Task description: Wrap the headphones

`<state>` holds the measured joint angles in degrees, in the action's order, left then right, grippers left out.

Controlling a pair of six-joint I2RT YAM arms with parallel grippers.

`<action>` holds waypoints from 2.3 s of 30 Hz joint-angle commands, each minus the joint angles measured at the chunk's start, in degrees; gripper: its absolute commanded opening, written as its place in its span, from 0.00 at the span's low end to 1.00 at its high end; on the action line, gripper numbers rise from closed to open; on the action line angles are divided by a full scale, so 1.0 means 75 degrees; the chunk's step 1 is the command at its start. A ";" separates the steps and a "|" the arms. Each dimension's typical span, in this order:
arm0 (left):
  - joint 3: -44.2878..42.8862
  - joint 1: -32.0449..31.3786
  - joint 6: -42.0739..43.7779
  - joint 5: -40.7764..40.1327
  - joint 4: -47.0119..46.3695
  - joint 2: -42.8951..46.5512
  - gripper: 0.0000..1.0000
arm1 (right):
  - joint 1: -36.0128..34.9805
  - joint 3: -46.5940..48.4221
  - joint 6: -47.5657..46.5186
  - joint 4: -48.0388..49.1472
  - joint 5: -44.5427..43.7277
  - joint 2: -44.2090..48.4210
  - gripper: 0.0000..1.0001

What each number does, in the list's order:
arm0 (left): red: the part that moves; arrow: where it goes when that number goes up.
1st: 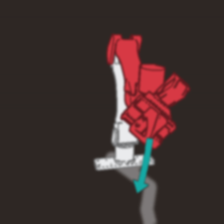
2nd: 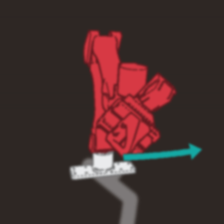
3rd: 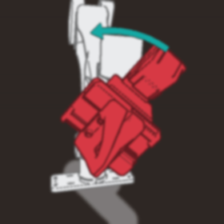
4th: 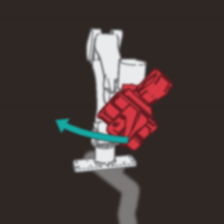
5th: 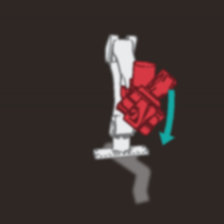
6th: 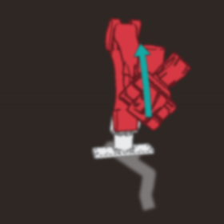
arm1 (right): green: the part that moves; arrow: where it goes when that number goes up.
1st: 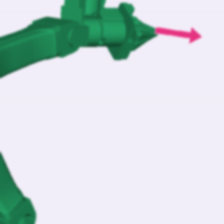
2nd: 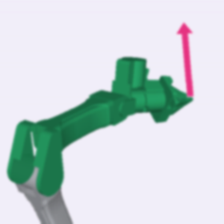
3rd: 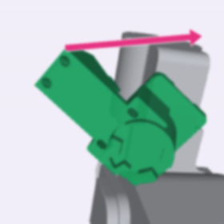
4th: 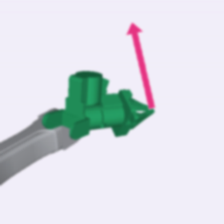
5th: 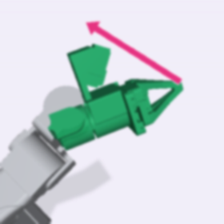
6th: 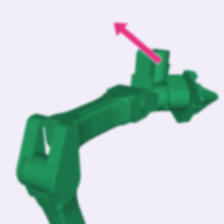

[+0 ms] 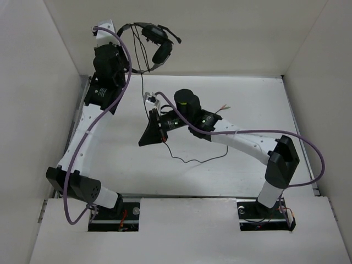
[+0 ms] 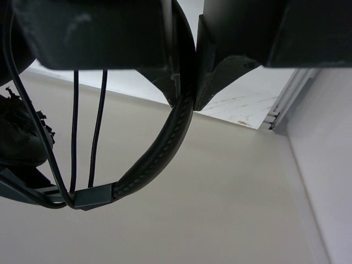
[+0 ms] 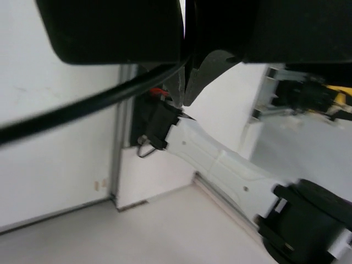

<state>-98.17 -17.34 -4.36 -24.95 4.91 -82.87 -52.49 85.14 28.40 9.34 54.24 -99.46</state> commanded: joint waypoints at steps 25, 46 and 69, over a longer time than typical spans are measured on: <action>0.0187 0.0490 0.0136 0.0186 -0.0397 0.0725 0.00 | 0.0032 0.1655 -0.6470 -0.5113 -0.5168 0.0898 0.03; 0.1370 0.0819 0.0230 0.0092 -0.0643 0.0444 0.00 | 0.0044 0.3132 -0.7736 -0.5722 -0.6352 0.1472 0.01; 0.0340 0.0654 0.0054 0.0608 -0.0314 -0.0071 0.00 | -0.1607 0.3273 -0.9096 -0.5746 -0.7466 0.0828 0.00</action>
<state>-91.79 -12.75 -2.20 -19.86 7.49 -83.55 -61.82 107.96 -39.42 -34.20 -2.50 -92.18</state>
